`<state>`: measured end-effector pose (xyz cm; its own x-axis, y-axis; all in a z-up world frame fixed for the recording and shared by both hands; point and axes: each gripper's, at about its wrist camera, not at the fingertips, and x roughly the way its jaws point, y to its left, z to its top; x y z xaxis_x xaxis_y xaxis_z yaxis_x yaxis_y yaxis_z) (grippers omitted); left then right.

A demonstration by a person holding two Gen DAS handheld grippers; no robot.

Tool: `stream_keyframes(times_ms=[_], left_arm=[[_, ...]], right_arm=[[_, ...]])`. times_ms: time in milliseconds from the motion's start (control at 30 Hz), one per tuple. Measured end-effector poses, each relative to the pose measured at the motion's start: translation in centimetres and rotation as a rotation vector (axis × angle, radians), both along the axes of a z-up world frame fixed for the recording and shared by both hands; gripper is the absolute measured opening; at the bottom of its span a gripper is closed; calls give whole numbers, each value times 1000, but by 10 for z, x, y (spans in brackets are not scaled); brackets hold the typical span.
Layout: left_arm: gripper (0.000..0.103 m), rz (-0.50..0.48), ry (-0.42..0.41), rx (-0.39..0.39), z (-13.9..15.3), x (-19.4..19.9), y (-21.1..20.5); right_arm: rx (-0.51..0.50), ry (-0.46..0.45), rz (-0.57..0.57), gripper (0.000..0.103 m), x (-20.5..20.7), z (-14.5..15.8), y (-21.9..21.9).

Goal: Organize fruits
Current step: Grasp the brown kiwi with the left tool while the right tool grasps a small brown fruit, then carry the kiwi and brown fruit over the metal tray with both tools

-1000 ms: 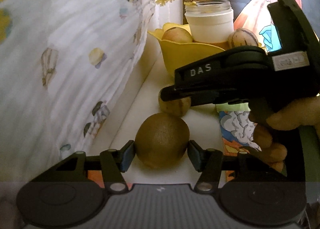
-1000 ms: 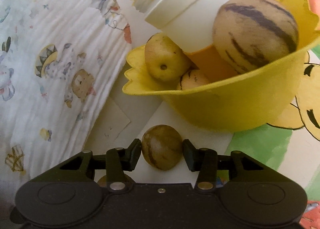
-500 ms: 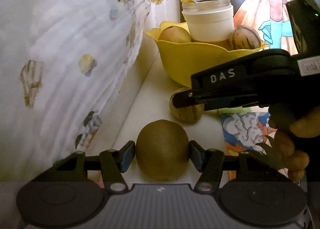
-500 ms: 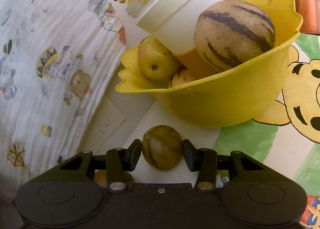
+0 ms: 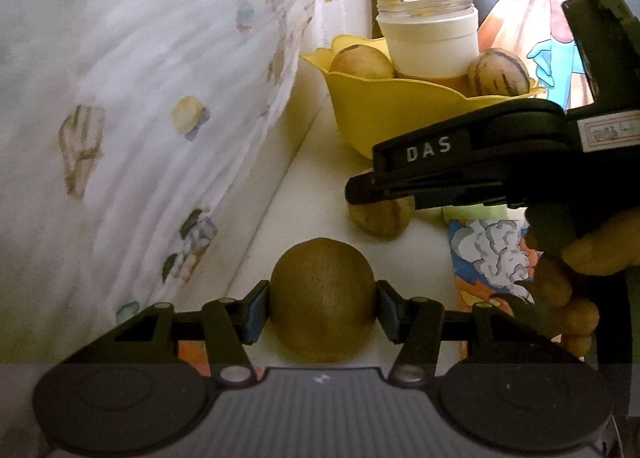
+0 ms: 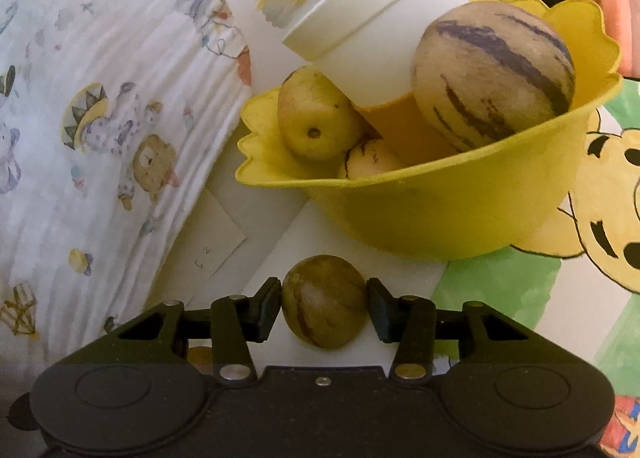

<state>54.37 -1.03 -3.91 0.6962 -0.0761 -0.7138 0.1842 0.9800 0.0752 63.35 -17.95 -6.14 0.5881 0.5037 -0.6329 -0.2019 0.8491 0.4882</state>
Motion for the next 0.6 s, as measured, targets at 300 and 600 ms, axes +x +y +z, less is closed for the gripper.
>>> stream_keyframes(times_ms=[300,600], left_arm=[[59,48,66,-34,9,-16,10],[59,101,72,-78,34,-57,14]], right_arm=[[4,37,11,48,-39,24,-8],[44,12,-5,48,-98,74,-38]])
